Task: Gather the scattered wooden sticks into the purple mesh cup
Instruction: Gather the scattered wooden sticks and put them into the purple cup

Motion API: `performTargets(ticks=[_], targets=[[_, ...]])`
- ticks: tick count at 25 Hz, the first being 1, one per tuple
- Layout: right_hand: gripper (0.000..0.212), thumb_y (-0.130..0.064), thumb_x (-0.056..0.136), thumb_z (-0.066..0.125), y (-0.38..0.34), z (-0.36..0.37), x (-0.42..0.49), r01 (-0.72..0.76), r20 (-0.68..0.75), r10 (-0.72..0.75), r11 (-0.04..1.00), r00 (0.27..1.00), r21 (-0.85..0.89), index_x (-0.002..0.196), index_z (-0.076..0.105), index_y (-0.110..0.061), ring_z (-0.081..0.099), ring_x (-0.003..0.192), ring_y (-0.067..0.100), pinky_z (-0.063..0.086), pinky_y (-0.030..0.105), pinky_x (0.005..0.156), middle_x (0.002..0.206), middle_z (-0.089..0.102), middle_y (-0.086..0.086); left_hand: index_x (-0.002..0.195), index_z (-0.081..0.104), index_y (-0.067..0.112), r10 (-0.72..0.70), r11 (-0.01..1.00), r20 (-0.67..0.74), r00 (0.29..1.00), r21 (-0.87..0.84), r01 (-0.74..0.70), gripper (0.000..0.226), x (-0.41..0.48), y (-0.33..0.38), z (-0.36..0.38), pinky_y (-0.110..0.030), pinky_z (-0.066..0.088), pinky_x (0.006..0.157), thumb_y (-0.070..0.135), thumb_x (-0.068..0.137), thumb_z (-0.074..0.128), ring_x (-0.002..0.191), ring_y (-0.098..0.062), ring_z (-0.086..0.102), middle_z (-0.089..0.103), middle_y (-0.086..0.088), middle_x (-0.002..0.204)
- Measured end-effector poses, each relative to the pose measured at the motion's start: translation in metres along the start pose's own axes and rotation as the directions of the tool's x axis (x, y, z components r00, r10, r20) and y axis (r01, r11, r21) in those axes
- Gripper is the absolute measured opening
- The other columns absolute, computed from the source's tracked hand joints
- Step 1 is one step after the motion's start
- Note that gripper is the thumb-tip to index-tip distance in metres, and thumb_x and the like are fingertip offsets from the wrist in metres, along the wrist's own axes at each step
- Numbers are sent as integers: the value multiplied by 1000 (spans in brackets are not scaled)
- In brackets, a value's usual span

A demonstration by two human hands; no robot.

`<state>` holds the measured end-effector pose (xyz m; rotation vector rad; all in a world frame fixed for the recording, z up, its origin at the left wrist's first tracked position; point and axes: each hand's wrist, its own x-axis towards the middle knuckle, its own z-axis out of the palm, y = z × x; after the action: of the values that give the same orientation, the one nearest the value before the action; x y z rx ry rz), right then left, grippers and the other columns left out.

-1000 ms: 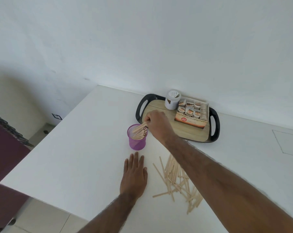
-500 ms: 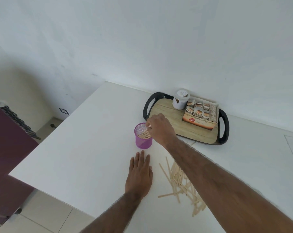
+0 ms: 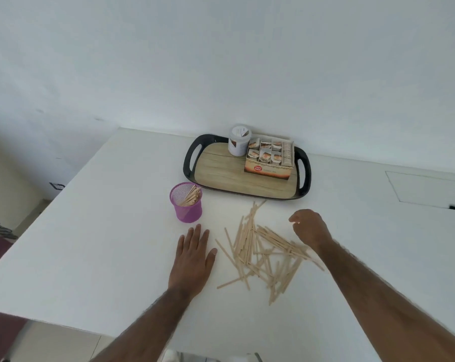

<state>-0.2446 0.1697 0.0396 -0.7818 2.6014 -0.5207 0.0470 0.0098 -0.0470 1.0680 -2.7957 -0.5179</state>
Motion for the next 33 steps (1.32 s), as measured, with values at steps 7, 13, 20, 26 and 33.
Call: performTargets(ticks=[7, 13, 20, 26, 33], targets=[[35, 0, 92, 45, 24, 30, -30, 57, 39, -49, 965, 998, -255, 122, 62, -9, 49, 118, 28, 48, 40, 99, 124, 53, 9, 164, 6, 21, 92, 991, 120, 988, -107, -79, 68, 26, 76, 16, -38, -9, 127, 55, 107, 17, 158, -18, -10, -2, -1, 173], [42, 2, 91, 45, -9, 31, -10, 318, 87, -310, 863, 947, -391, 127, 61, -13, 56, 115, 27, 50, 41, 94, 126, 56, 7, 164, 0, 22, 117, 992, 150, 982, -63, -109, 68, 27, 89, 23, -43, -9, 128, 56, 107, 14, 157, -20, -16, -10, -2, 172], [82, 4, 94, 51, -56, 34, 35, 603, 388, -461, 622, 798, -499, 162, 14, -23, 11, 156, 29, 30, 51, 119, 170, 10, 7, 164, -5, 22, 162, 984, 170, 972, 45, -172, 74, 29, 83, 30, -43, -12, 126, 62, 102, 4, 155, -21, -23, -16, -1, 171], [61, -9, 99, 47, -39, 42, 14, 553, 302, -474, 585, 827, -593, 156, 28, -17, 41, 136, 34, 42, 49, 104, 155, 34, 14, 164, -3, 21, 175, 981, 163, 971, 59, -186, 76, 28, 79, 32, -42, -13, 126, 64, 100, -1, 155, -20, -23, -15, -1, 171], [42, -5, 94, 42, 2, 21, -9, 522, 298, -431, 645, 852, -558, 132, 56, -17, 50, 114, 25, 46, 40, 93, 126, 53, 6, 163, -4, 24, 184, 983, 151, 971, -30, -182, 86, 20, 84, 29, -38, -12, 126, 72, 92, -10, 156, -17, -19, -10, 0, 172]])
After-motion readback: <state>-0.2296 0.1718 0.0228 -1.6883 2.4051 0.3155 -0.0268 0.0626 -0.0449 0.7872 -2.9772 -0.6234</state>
